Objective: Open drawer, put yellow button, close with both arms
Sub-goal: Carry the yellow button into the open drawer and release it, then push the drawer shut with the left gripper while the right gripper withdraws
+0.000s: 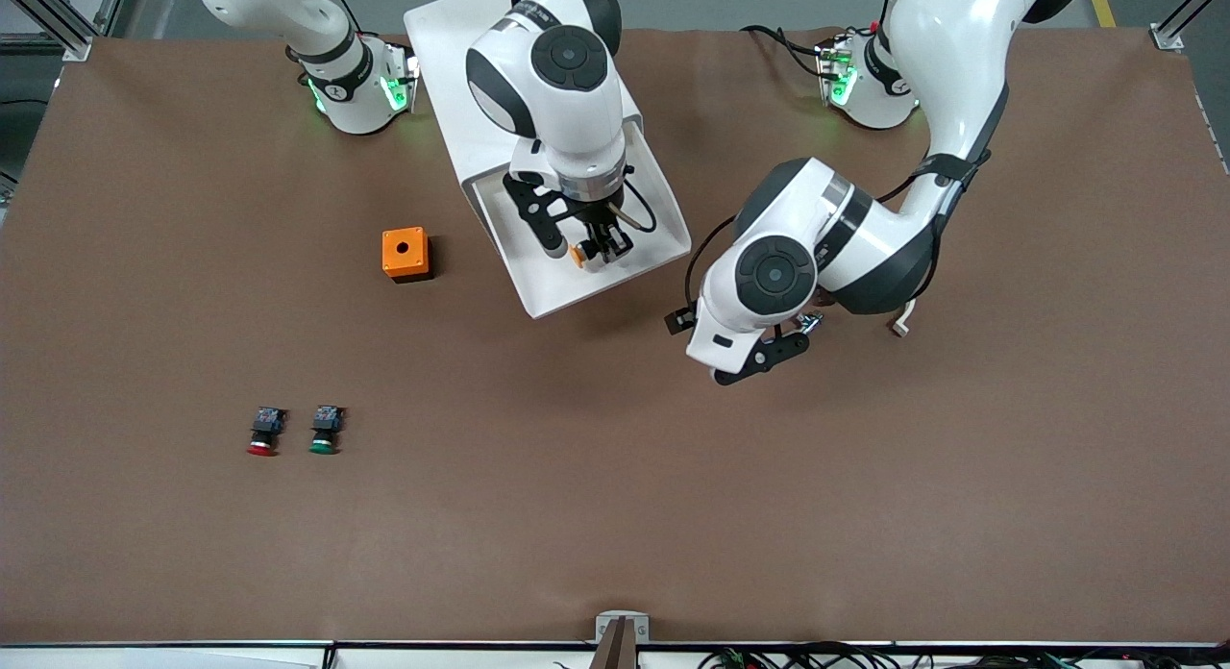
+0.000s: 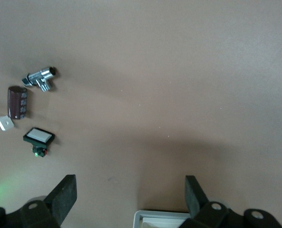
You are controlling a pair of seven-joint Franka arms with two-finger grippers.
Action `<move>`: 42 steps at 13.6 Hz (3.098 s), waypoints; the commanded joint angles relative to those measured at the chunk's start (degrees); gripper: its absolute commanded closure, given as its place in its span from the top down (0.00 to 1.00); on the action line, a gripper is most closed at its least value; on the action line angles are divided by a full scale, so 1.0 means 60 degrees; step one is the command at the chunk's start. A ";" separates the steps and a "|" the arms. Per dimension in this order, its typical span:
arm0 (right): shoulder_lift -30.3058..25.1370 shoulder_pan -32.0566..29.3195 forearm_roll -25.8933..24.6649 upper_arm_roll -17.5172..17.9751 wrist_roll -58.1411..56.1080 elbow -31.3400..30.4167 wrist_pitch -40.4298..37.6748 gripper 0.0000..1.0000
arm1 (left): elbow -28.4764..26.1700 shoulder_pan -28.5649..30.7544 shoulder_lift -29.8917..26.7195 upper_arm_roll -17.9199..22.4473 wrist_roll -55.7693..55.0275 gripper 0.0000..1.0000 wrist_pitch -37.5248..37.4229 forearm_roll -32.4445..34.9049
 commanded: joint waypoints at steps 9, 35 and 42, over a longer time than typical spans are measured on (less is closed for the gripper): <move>0.0019 -0.0496 -0.0064 -0.0247 -0.4818 0.1121 -0.1637 1.00 | -0.0194 -0.0809 0.0249 -0.0022 -0.1917 1.00 0.2060 0.0134; -0.0787 -0.8320 -0.0284 -0.0233 -1.7941 0.2983 -0.6169 1.00 | -0.0575 -0.4033 0.0323 -0.0300 -0.5010 1.00 0.2709 -0.0145; -0.1137 -0.8350 -0.0138 -0.0262 -1.8013 0.3423 -0.6475 1.00 | -0.0633 -0.3975 0.0323 -0.0286 -0.4951 1.00 0.2636 -0.0408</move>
